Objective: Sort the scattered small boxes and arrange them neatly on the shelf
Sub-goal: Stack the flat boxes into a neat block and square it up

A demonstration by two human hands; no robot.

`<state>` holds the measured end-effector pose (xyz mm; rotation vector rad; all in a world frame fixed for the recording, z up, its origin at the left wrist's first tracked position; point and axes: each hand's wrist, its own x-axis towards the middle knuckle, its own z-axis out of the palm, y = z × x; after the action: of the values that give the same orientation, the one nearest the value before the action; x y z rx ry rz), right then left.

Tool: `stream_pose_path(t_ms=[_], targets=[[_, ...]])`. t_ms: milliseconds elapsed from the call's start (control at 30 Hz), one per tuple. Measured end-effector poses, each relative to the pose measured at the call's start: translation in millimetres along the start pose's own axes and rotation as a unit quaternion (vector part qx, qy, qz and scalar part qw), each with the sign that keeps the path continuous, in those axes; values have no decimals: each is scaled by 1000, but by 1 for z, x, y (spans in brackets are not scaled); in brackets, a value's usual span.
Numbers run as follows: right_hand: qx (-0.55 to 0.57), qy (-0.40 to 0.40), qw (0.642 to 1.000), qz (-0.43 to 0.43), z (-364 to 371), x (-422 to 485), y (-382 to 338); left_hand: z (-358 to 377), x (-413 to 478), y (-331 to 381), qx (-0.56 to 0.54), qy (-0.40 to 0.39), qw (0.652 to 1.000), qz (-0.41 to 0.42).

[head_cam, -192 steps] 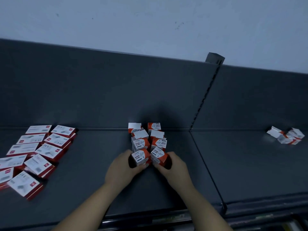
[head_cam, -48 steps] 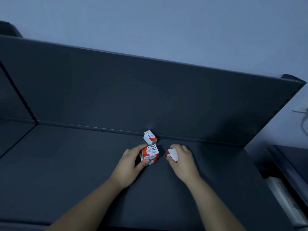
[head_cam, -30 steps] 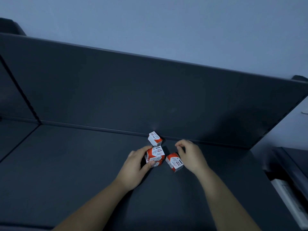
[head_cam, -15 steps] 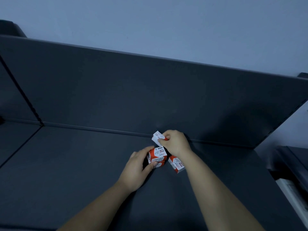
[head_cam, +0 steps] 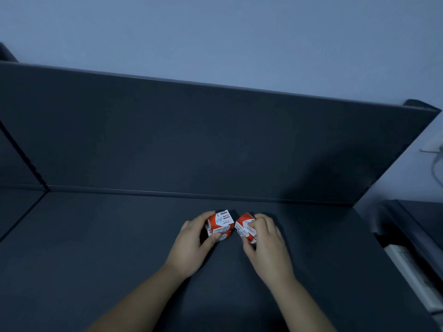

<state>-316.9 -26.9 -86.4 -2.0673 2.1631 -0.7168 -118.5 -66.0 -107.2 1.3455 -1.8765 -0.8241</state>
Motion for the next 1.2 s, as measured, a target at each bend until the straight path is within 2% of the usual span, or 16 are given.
stream_pose_path(t_ms=[133,567,767,1000,1200], targets=[[52,-35,997,37,-1,-11,-1,-1,0,1,-5,0,1000,1],[123,22,987,105,5,-29,-15,-5,-5,-2,-41,-25,999,7],[143,26,980,135,5,-48,-31,-13,-10,-1,-76,-61,995,22],[194,80,966,152,0,-65,-59,-36,-17,-13,-86,-121,987,60],[252,114,949,150,-6,-83,-89,-63,-30,-16,-128,-161,977,61]])
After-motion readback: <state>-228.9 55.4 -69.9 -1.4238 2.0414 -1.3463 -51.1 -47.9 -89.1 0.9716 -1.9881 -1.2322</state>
